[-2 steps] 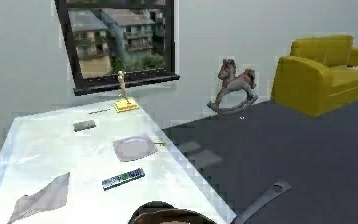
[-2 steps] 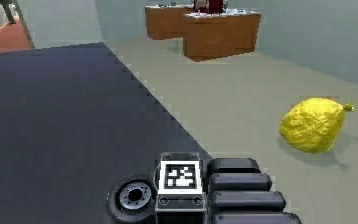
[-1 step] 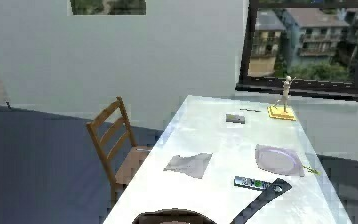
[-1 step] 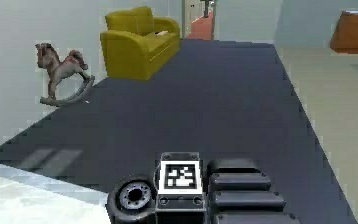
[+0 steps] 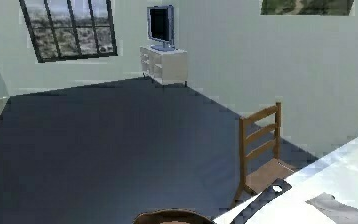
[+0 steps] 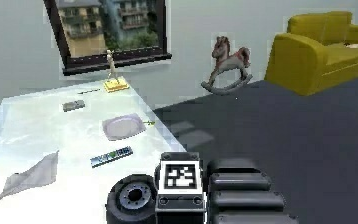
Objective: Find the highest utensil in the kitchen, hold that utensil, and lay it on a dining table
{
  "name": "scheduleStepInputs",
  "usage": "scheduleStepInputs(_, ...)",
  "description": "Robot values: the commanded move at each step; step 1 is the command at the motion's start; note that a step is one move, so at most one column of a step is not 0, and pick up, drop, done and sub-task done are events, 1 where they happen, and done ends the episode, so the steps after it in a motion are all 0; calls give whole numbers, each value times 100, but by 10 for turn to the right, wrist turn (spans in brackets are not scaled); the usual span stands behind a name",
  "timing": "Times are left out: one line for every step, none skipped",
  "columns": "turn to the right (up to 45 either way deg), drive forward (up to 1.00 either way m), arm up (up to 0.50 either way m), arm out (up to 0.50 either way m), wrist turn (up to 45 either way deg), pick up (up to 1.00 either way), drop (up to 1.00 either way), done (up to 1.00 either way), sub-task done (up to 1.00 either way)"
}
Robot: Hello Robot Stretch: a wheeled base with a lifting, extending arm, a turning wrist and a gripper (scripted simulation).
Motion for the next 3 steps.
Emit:
scheduleStepInputs(-60, 0, 0, 0, 0, 0, 0, 0, 0)
scheduleStepInputs(0, 0, 0, 48, 0, 0, 0, 0, 0)
scheduleStepInputs(0, 0, 0, 0, 390, 0, 0, 0, 0)
